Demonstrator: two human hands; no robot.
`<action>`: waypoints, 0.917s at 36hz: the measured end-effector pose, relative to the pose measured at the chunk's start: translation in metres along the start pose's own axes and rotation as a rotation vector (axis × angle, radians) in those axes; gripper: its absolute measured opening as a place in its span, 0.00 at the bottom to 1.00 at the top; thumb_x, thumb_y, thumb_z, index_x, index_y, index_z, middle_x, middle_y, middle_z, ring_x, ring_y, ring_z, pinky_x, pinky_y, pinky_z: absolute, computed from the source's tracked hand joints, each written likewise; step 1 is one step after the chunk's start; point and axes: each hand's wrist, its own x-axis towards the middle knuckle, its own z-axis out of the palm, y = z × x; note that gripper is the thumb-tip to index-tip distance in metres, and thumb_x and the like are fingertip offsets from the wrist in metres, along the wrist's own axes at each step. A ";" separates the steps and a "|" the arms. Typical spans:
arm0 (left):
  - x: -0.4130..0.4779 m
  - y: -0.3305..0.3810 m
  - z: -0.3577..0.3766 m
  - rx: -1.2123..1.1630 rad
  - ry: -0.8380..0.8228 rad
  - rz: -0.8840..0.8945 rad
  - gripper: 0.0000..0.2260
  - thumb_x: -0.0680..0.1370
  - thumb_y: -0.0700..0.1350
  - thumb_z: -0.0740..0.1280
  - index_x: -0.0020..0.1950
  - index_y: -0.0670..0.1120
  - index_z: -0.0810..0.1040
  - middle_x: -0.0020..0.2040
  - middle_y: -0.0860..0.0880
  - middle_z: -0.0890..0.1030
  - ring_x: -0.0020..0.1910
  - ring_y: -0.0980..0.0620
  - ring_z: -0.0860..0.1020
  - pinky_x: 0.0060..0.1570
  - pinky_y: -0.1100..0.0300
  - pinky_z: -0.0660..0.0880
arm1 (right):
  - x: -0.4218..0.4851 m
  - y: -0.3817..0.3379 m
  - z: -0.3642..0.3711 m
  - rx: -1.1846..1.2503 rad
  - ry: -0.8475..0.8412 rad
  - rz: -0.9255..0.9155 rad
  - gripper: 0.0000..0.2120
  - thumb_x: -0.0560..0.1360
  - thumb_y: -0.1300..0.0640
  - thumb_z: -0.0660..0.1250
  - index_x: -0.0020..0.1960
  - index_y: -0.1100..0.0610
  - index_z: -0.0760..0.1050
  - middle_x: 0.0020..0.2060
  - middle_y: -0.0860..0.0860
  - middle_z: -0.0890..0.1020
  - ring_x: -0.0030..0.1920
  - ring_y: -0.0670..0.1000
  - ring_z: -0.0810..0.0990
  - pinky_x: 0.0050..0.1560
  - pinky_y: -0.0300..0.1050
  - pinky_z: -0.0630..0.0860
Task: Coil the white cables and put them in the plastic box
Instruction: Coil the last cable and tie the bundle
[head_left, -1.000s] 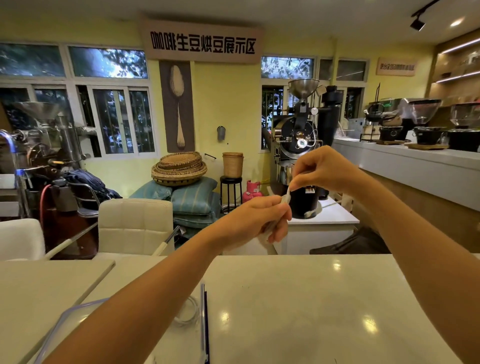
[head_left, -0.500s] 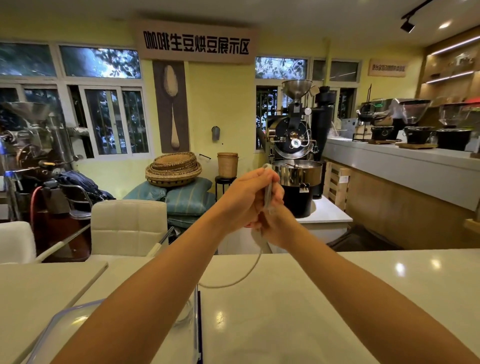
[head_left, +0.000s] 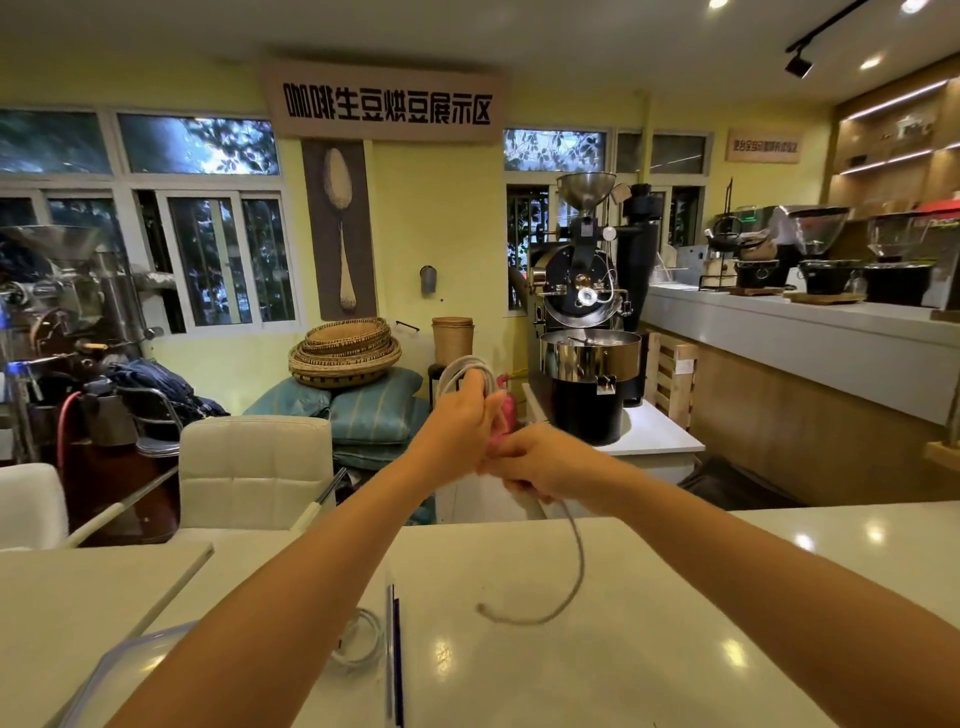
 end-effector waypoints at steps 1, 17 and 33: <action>-0.001 -0.002 -0.001 -0.005 -0.009 -0.008 0.09 0.81 0.42 0.52 0.40 0.46 0.61 0.38 0.44 0.74 0.37 0.45 0.73 0.40 0.50 0.73 | 0.000 -0.002 -0.006 -0.117 0.024 -0.009 0.11 0.77 0.57 0.61 0.49 0.62 0.79 0.28 0.49 0.71 0.27 0.45 0.66 0.28 0.33 0.63; -0.028 0.018 -0.011 -0.482 -0.289 -0.063 0.17 0.81 0.42 0.49 0.34 0.45 0.66 0.27 0.48 0.72 0.21 0.62 0.70 0.26 0.73 0.67 | -0.011 -0.040 -0.081 -0.416 0.064 -0.225 0.09 0.73 0.57 0.66 0.35 0.49 0.76 0.33 0.52 0.77 0.37 0.51 0.72 0.38 0.36 0.68; -0.021 0.039 -0.027 -0.904 -0.453 -0.021 0.13 0.77 0.48 0.53 0.37 0.45 0.70 0.25 0.52 0.77 0.25 0.55 0.72 0.35 0.57 0.65 | 0.027 0.016 -0.061 0.723 -0.078 -0.416 0.18 0.49 0.45 0.81 0.31 0.54 0.81 0.24 0.47 0.78 0.28 0.45 0.75 0.34 0.36 0.73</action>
